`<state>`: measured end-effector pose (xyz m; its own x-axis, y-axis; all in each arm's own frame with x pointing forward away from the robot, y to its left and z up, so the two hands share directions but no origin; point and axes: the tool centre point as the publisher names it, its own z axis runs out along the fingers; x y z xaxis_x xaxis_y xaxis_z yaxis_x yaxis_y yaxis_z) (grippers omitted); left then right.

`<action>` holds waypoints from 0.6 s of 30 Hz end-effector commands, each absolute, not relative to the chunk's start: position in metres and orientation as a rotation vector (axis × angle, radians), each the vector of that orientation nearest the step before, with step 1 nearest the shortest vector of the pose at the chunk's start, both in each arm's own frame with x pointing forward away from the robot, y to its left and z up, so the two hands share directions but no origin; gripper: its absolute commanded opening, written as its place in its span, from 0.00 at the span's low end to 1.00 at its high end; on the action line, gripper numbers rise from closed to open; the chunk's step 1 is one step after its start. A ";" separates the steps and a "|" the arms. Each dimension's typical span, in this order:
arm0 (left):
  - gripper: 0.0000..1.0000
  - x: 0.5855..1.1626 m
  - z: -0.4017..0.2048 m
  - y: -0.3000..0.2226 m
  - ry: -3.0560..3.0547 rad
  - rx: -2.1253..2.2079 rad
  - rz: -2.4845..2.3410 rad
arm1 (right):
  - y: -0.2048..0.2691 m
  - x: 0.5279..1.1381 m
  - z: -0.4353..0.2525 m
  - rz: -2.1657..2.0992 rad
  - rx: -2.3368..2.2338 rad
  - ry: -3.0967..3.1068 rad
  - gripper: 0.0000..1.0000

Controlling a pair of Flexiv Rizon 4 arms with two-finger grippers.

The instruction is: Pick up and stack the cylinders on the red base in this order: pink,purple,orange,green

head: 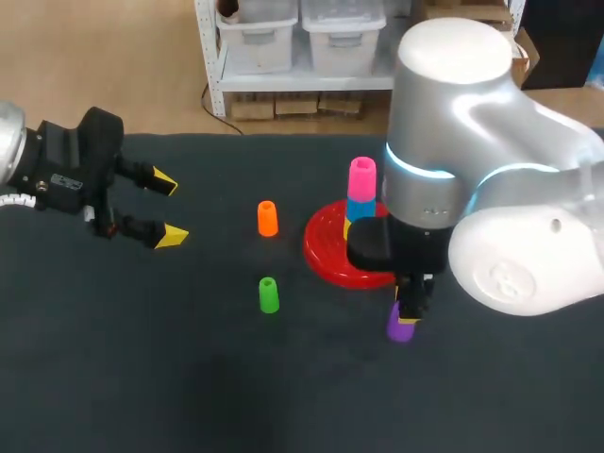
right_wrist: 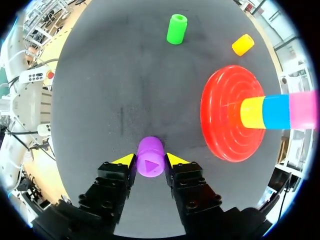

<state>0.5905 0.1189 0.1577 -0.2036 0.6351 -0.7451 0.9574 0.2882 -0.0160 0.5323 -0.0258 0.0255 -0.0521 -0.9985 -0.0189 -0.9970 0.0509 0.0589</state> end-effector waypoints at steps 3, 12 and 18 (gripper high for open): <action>1.00 0.590 0.156 0.120 1.922 1.421 -0.655 | -0.033 0.542 0.066 -0.002 2.175 -2.335 0.00; 1.00 0.590 0.156 0.120 1.922 1.421 -0.655 | -0.035 0.610 0.182 0.225 2.313 -2.283 0.00; 1.00 0.590 0.156 0.120 1.922 1.421 -0.655 | -0.023 0.657 0.227 0.249 2.397 -2.212 0.00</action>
